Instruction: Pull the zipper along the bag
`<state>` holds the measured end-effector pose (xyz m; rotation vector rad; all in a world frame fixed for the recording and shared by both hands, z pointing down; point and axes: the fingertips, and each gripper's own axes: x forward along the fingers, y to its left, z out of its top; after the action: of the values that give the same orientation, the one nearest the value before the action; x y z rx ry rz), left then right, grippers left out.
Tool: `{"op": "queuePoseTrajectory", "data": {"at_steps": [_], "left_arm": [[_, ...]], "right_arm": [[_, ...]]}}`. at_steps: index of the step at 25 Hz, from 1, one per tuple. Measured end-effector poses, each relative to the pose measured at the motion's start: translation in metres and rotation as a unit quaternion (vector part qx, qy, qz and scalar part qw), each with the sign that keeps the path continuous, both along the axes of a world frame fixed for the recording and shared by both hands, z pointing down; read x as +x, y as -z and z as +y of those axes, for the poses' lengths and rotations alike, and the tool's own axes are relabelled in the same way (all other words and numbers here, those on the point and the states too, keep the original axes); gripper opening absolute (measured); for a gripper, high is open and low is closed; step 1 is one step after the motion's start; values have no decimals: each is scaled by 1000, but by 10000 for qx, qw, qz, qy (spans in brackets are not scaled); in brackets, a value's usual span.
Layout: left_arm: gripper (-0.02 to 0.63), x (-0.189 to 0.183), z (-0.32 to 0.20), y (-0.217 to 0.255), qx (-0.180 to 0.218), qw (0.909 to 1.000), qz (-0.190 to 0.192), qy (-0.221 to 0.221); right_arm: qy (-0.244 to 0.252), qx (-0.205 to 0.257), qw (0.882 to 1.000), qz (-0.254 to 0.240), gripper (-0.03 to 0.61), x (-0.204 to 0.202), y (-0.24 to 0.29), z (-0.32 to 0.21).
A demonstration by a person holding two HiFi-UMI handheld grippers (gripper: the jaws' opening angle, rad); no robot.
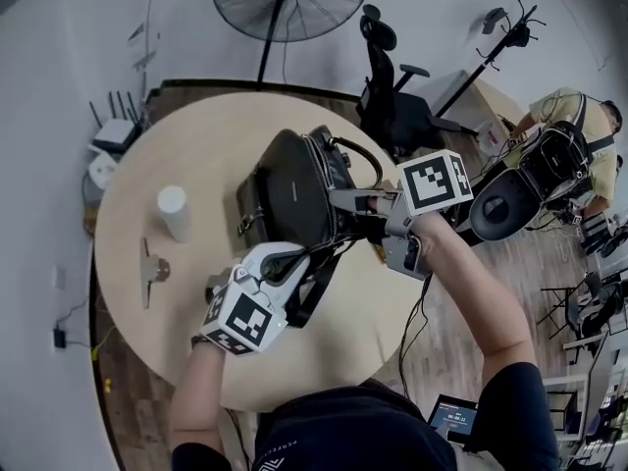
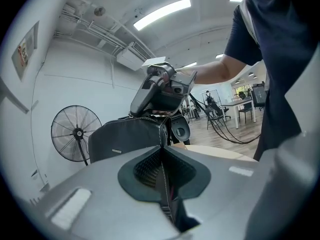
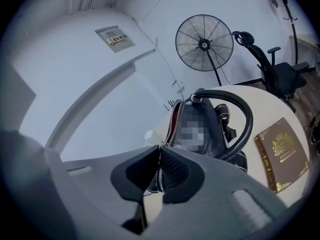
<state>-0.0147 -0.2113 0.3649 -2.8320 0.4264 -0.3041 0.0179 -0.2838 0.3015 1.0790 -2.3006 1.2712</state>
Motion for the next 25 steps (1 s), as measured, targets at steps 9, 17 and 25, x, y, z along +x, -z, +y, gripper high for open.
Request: {"op": "queuePoseTrajectory", "data": {"at_steps": [9, 17, 25], "left_arm": [[29, -1, 4, -5, 18, 9995, -2, -300], [29, -2, 8, -7, -90, 9988, 75, -469], [29, 1, 15, -25, -204, 9981, 6, -579]], "right_arm": [[-183, 203, 9996, 30, 14, 4, 2, -31], [-317, 364, 9988, -10, 14, 11, -2, -45], [-407, 471, 9978, -208, 14, 15, -6, -50]]}}
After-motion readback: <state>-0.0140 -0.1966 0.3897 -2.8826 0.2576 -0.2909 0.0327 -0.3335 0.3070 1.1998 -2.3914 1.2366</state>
